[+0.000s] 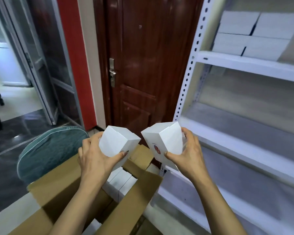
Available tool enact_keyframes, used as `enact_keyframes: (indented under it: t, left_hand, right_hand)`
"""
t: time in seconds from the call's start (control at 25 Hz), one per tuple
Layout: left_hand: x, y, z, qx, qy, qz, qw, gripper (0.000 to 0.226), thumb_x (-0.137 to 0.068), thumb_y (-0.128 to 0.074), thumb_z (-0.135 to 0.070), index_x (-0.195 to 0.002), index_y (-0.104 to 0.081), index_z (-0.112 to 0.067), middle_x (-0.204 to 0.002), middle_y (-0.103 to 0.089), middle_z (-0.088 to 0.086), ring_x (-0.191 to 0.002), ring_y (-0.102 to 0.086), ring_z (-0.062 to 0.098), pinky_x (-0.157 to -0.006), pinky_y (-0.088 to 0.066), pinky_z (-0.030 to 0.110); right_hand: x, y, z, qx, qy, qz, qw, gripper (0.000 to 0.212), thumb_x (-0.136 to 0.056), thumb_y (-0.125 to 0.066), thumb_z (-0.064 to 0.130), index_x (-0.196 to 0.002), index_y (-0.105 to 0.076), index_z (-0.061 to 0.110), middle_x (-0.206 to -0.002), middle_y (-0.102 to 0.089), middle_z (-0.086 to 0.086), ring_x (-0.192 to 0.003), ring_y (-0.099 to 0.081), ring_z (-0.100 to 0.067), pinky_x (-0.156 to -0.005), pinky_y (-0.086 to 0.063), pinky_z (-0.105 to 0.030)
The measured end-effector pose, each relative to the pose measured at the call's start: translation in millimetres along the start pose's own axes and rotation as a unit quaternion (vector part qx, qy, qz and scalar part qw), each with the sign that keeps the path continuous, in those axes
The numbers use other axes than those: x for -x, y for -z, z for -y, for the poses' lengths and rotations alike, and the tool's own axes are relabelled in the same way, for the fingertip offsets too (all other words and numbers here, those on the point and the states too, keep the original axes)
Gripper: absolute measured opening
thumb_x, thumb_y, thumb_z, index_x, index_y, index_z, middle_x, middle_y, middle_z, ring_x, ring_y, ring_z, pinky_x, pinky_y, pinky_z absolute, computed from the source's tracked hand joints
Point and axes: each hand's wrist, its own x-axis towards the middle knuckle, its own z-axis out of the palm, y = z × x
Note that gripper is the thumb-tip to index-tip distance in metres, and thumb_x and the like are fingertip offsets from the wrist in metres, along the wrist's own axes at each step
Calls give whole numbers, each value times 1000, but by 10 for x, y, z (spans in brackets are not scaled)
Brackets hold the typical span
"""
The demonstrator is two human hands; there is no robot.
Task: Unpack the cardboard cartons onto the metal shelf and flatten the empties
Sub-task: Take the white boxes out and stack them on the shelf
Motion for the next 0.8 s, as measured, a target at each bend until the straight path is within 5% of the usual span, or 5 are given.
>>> enact_keyframes:
  t: [0.2,0.36,0.48,0.8]
  left_hand:
    - [-11,-74,-332,66,-60,3,996,90,-59,-89,-52,-133,-41,-35,-128,-44,3,-119,-40,29,-95,-45,54]
    - [38,-113,-696,110,-90,14,990,89,-59,-91,-48,-133,-44,-32,-128,-45,3,-118,-40,29,-95,-45,56]
    - [86,-128,-955,137,-111,22,984,87,-61,-91,-45,-134,-46,-32,-129,-45,2,-119,-39,27,-93,-43,52]
    - [165,-155,-1716,182,-155,21,971,87,-60,-92,-42,-133,-46,-33,-130,-45,3,-119,-38,26,-97,-43,51]
  right_hand:
    - [133,399,-14,8,-21,-70,997,96,-59,-82,47,-140,-31,49,-123,-40,12,-122,-46,-17,-99,-51,-50]
    - [244,717,-71,8,-31,-115,993,94,-61,-86,42,-139,-34,48,-125,-42,12,-121,-47,-15,-87,-53,-32]
    - [320,967,-90,5,-33,-149,988,94,-62,-89,42,-139,-36,45,-126,-43,11,-119,-47,-14,-97,-52,-42]
    - [407,1822,-78,-11,-15,-235,972,90,-61,-88,44,-136,-39,47,-125,-46,14,-117,-50,-14,-97,-50,-42]
